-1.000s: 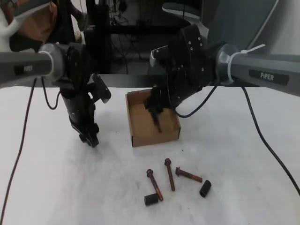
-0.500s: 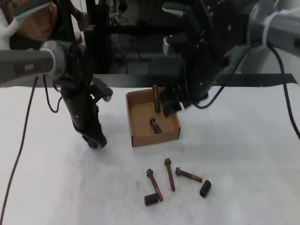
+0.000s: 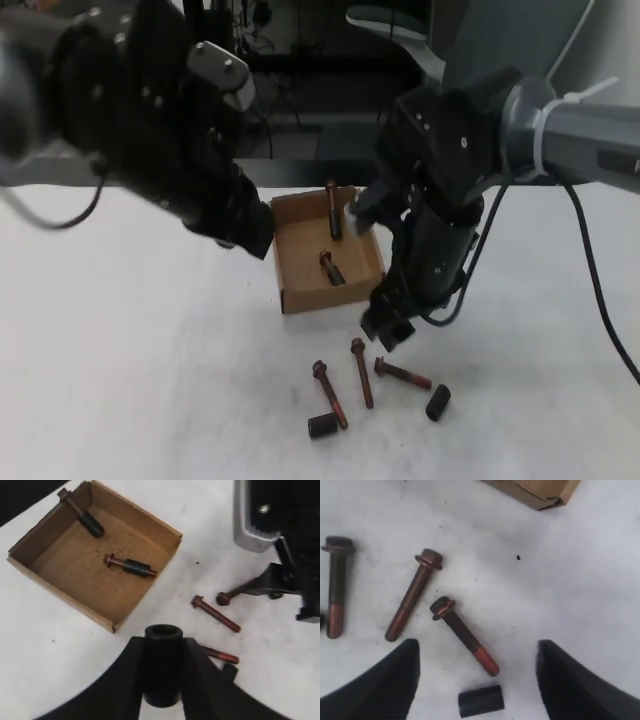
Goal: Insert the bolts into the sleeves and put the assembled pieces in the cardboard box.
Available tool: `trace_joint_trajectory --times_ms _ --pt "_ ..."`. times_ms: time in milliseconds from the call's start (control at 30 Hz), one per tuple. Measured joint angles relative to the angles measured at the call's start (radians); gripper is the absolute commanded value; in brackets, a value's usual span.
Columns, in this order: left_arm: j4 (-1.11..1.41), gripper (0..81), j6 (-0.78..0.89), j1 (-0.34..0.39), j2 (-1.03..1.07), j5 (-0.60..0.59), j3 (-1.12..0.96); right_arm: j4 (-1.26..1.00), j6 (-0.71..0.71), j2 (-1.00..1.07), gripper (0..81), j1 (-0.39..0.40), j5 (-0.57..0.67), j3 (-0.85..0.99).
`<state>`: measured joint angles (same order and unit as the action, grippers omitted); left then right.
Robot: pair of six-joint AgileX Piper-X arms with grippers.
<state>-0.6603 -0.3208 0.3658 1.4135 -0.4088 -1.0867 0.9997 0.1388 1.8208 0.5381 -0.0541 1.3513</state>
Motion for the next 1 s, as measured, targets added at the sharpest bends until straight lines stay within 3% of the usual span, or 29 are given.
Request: trace_joint_trajectory --times_ms 267,433,533,633,833,1000 --pt "0.097 1.8 0.061 0.002 -0.155 -0.019 0.168 0.002 0.357 0.029 61.7 0.001 0.104 -0.004" --pt "0.100 1.8 0.070 0.002 -0.162 -0.036 0.177 0.022 0.444 0.092 60.1 0.001 0.105 -0.004" --pt "0.103 1.8 0.070 0.002 -0.162 -0.055 0.177 0.009 0.459 0.149 40.0 0.001 0.073 -0.004" --pt "0.107 1.8 0.071 0.002 -0.162 -0.061 0.177 -0.005 0.466 0.176 1.3 0.001 0.054 0.001" --pt "0.114 1.8 0.069 0.002 -0.162 -0.064 0.202 -0.016 0.456 0.181 0.6 -0.001 0.090 0.007" --pt "0.127 1.8 0.051 0.002 -0.164 -0.137 0.282 -0.103 0.377 0.155 0.6 0.002 0.132 -0.005"
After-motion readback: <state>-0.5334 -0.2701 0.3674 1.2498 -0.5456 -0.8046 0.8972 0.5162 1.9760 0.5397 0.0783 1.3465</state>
